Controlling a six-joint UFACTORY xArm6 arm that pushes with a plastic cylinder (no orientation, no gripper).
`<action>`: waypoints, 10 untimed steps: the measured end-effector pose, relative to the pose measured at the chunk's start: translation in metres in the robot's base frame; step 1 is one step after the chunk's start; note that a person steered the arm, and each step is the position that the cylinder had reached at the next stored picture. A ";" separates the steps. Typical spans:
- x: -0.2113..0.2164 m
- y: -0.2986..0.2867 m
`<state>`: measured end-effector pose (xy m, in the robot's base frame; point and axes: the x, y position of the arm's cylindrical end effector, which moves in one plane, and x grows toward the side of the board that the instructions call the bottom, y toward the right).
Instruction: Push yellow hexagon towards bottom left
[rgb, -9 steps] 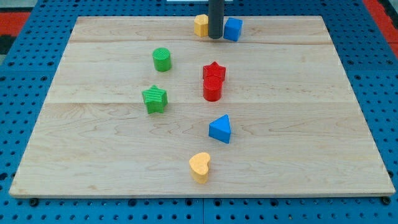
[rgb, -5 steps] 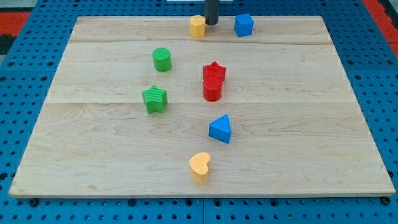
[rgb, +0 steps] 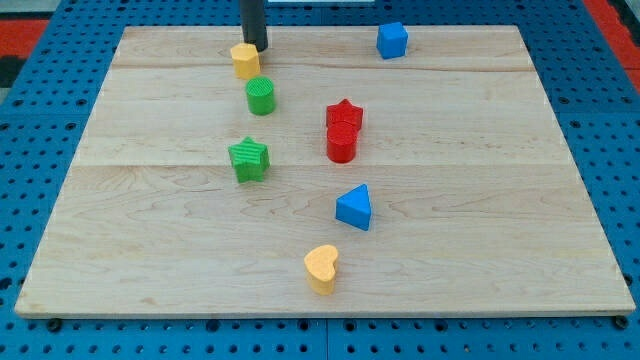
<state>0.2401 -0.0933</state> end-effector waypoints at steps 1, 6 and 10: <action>0.030 0.000; 0.113 -0.100; 0.113 -0.125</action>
<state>0.3529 -0.2180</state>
